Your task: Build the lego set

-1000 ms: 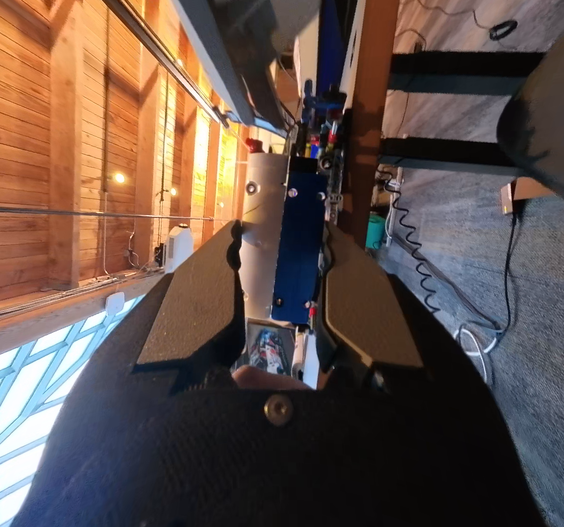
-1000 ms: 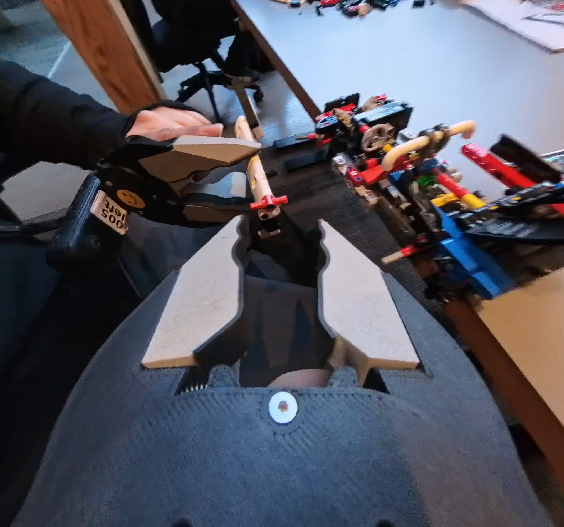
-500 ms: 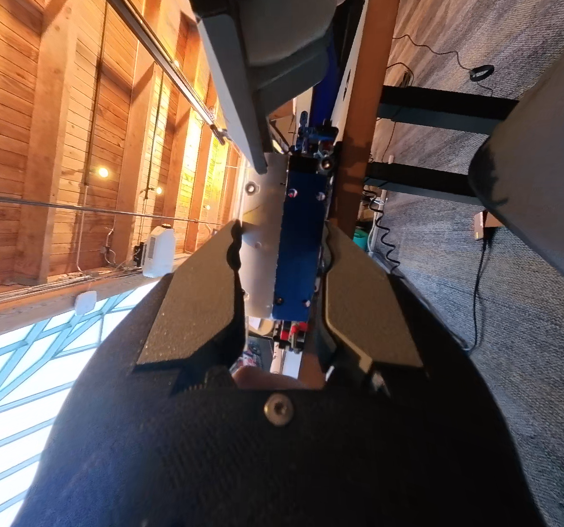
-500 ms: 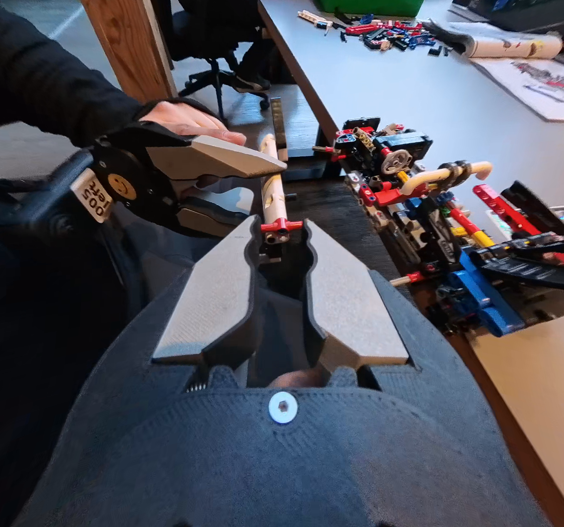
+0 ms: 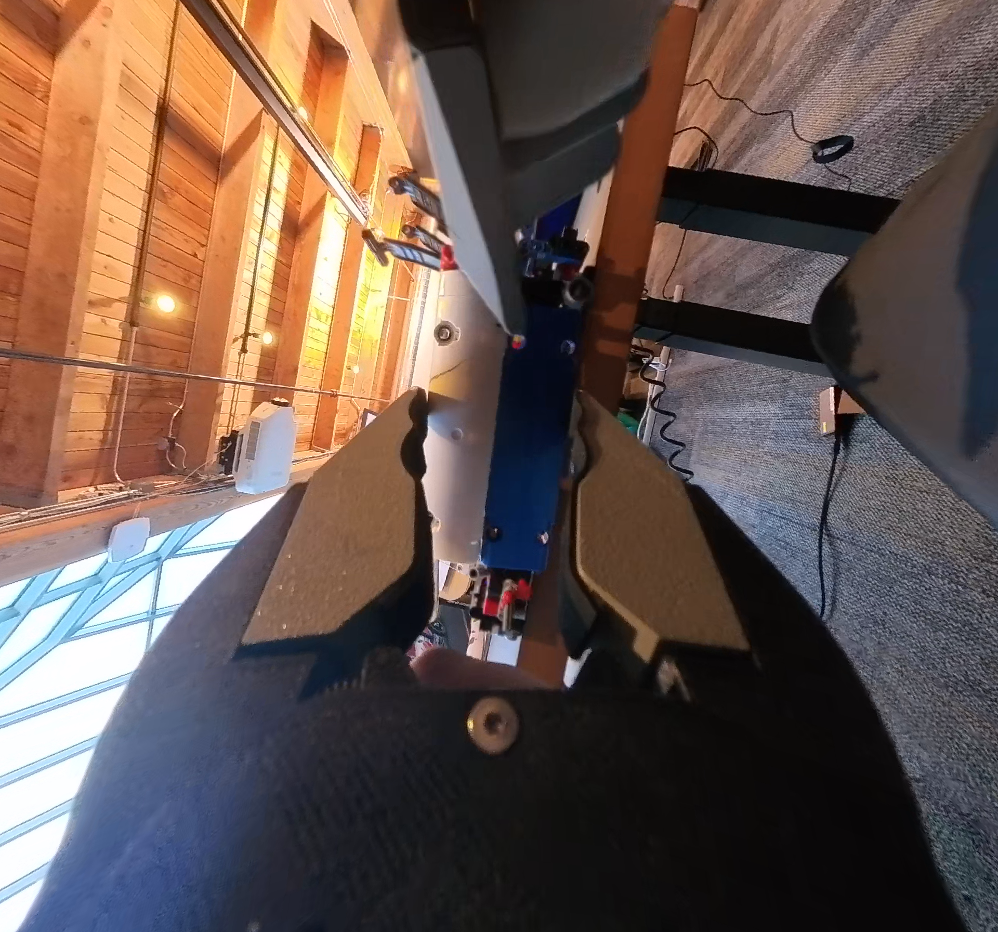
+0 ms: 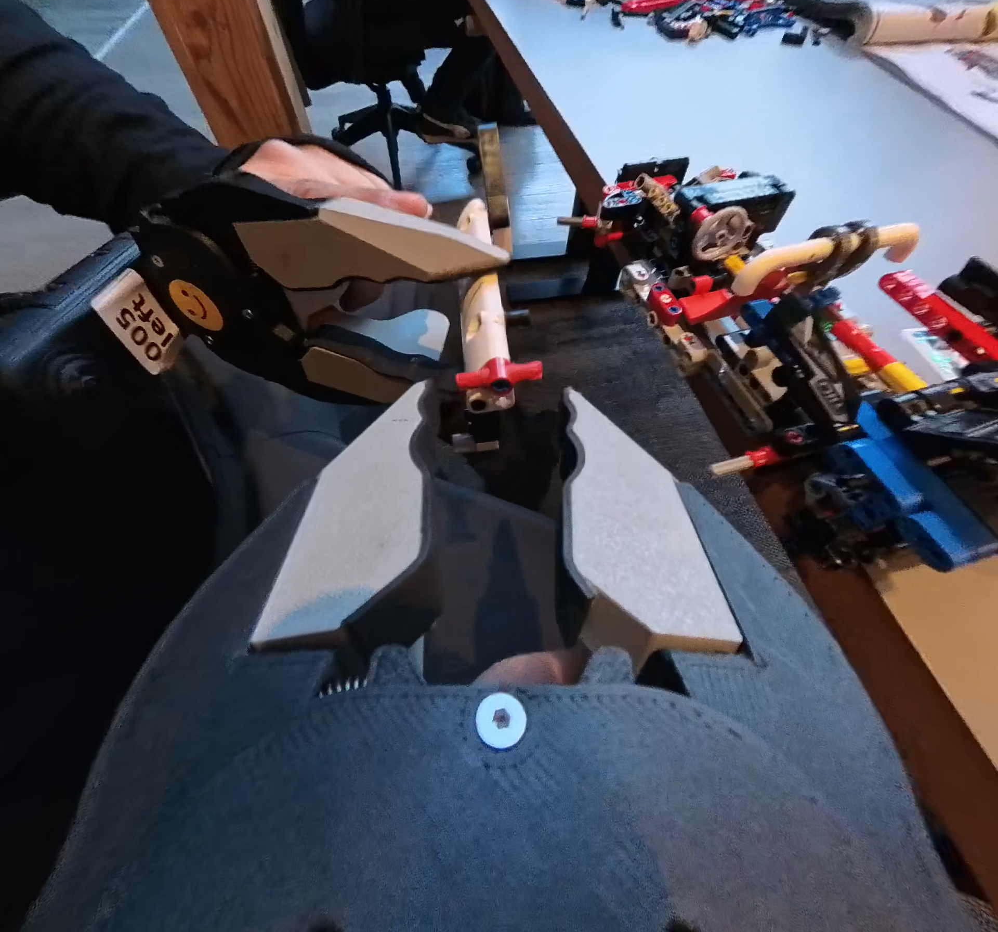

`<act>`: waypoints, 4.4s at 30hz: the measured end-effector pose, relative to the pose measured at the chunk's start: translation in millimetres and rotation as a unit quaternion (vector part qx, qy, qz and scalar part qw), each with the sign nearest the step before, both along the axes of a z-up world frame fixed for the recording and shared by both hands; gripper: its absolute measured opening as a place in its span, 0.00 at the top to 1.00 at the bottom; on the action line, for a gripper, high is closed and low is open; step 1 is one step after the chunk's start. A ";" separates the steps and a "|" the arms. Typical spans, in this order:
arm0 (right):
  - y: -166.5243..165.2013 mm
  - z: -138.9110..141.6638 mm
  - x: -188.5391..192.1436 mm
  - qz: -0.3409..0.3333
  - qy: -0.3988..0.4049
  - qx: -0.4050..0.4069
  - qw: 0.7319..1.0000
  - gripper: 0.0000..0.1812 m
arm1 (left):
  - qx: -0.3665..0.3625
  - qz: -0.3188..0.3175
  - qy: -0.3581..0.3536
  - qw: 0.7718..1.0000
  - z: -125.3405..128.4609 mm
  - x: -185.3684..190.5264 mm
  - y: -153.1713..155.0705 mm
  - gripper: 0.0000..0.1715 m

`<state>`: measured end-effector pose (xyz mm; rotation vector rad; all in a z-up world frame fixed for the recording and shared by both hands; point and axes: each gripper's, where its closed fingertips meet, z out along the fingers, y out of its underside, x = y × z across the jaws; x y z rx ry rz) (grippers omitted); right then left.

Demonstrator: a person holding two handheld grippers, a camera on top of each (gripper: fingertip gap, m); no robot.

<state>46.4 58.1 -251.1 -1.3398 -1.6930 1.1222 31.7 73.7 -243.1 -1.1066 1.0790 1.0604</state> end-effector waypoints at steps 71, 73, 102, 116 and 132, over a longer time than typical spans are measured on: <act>23.3 -17.3 -18.5 0.026 -0.012 -0.095 0.995 0.87 | -0.036 0.067 0.000 0.997 -18.9 -20.0 34.1 0.71; 24.3 -17.1 -13.7 0.020 -0.011 -0.094 0.995 0.88 | -0.039 0.071 0.000 0.997 -17.7 -24.0 33.0 0.71; 27.8 -4.9 -14.4 0.025 0.040 -0.075 0.996 0.94 | -0.019 0.083 -0.024 0.996 -13.4 -22.8 35.9 0.71; 29.1 3.2 -16.8 0.029 0.064 -0.065 0.995 0.94 | -0.017 0.087 -0.021 0.996 -4.5 -30.3 38.1 0.71; 31.6 0.0 -17.9 0.032 0.068 -0.034 0.997 0.94 | -0.020 0.092 -0.021 0.995 -7.2 -29.0 41.0 0.72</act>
